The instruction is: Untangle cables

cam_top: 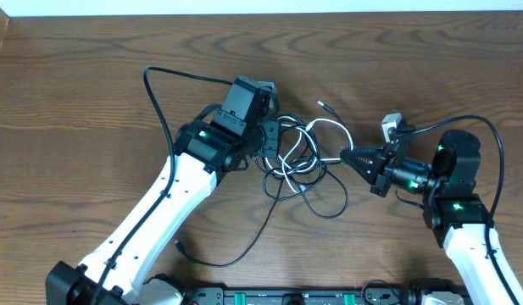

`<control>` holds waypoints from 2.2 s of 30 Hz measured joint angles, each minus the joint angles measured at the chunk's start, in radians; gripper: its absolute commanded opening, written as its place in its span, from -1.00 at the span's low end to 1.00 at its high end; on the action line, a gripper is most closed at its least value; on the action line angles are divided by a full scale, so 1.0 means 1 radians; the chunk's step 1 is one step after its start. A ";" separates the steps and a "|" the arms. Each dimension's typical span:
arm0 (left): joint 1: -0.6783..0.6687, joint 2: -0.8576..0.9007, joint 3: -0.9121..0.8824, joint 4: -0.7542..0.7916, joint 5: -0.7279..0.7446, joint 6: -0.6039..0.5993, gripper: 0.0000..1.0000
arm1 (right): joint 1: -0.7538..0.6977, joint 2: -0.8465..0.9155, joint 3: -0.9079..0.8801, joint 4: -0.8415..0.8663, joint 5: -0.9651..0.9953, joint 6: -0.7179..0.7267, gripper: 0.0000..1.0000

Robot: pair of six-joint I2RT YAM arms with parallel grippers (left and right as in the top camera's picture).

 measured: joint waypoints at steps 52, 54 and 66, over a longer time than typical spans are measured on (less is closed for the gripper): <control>0.004 0.000 0.000 -0.036 0.634 0.433 -0.85 | 0.063 0.000 0.000 -0.068 -0.053 -0.293 -0.17; 0.004 0.000 0.000 -0.036 0.636 0.433 -0.85 | 0.064 0.000 0.000 -0.101 -0.020 -0.295 -0.24; 0.004 0.000 0.000 -0.031 0.645 0.432 -0.85 | 0.065 0.000 0.000 -0.172 0.068 -0.347 -0.43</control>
